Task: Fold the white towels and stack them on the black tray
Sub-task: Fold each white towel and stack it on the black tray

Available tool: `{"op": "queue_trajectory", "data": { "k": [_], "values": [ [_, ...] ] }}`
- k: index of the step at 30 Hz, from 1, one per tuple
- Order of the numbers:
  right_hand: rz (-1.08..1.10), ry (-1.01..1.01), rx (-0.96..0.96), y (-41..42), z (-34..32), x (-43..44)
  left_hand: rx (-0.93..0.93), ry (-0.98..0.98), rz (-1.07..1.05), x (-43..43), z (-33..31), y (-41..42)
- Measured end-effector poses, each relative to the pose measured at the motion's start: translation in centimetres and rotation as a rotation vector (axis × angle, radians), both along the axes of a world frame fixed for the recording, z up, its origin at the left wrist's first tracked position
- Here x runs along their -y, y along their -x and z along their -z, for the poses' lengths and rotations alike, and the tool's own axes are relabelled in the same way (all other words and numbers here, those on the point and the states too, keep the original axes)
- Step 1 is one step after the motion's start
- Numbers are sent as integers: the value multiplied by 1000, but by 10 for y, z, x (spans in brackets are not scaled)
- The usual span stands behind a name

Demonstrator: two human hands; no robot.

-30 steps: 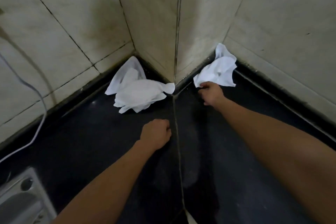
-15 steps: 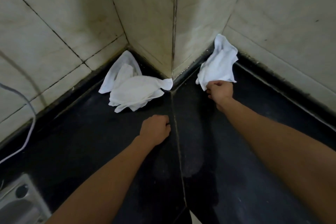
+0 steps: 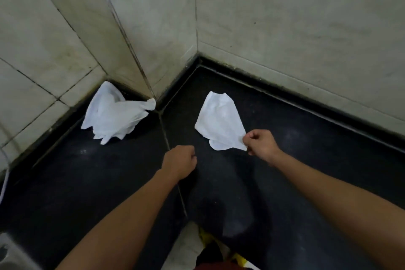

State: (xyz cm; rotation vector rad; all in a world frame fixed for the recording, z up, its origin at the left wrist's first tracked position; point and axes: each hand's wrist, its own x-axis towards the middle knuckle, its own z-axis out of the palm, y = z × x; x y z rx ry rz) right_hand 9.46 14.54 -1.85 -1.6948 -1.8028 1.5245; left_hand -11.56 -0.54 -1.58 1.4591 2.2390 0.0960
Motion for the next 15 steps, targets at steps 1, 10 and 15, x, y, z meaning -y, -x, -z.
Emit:
{"op": "queue_trajectory", "data": {
  "k": [1, 10, 15],
  "values": [
    [7, 14, -8, -16, -1, 8, -5, 8, 13, 3, 0, -12],
    [-89, 237, 108, -159, 14, 72, 132, 72, -118, 17, 24, -107],
    [-190, 309, 209, -208, 25, 89, 373, 67, -366, 10, 42, -138]
  ]
}}
